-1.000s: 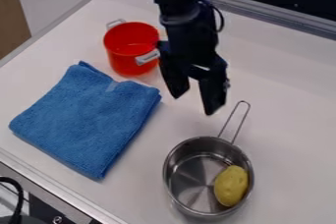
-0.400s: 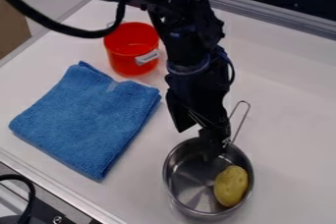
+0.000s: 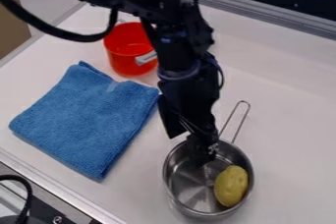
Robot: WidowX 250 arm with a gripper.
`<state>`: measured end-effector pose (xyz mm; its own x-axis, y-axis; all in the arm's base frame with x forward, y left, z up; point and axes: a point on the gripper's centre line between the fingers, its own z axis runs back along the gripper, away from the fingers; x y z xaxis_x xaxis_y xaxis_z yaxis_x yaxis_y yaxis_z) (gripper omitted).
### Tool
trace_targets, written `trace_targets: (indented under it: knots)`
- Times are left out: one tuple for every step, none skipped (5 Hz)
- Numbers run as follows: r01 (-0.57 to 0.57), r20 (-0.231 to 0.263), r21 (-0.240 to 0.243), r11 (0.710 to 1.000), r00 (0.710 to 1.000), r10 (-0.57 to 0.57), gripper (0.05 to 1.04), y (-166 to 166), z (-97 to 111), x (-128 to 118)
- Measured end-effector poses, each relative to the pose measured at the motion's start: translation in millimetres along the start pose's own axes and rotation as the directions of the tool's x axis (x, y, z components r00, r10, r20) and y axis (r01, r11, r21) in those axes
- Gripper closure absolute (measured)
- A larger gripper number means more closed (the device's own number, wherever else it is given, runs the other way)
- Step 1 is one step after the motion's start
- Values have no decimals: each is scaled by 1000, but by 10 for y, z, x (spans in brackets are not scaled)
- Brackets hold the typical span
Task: Move the pot beside the left can on the top of the table
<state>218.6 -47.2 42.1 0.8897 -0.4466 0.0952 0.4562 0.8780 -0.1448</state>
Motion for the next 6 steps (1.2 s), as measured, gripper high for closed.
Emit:
trace_targets:
  knots:
    - [-2,-50,5,1000,999,2,85,28,-143,-21]
    - [-5,-16,62,998,1000,6,85,12,-187,43]
    - [-12,-6,82,997,1000,12,140,11,-231,60]
    - [-20,-14,88,996,1000,21,421,-7,-329,44]
    - [-37,-1,78,996,999,37,710,-24,-334,64]
    - [-70,21,64,995,997,69,925,-1,-324,82]
